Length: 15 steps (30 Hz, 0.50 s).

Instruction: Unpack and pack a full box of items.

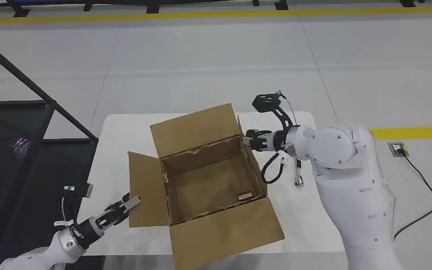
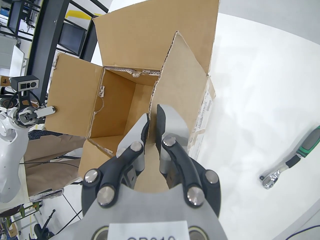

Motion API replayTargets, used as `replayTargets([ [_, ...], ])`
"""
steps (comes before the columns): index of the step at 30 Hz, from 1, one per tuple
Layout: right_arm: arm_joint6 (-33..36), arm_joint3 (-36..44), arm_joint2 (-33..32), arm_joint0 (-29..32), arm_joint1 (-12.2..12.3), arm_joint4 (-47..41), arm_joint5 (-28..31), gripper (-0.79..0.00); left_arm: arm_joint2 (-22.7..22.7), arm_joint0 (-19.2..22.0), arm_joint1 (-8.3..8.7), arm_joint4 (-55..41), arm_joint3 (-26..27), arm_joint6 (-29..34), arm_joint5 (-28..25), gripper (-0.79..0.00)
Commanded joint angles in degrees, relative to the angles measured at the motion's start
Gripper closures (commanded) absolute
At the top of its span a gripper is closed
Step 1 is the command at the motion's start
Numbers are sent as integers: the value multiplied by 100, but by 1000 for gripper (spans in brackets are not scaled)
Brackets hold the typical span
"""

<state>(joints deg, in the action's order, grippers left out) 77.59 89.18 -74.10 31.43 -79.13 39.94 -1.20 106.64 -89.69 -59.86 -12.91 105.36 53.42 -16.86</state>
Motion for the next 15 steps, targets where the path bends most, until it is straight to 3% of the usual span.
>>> replayTargets([
  [1, 85, -79, 45, -64, 10, -5, -40, 0, 10, 15, 12, -127, -25, 112, 49, 0],
  [7, 57, -331, 185, -256, 29, -49, -49, 0, 57, 42, 41, -142, -87, 118, 39, 0],
  [15, -733, 154, 325, 111, 90, 171, 511, 0, -21, -79, 17, 481, -37, -744, -451, 0],
])
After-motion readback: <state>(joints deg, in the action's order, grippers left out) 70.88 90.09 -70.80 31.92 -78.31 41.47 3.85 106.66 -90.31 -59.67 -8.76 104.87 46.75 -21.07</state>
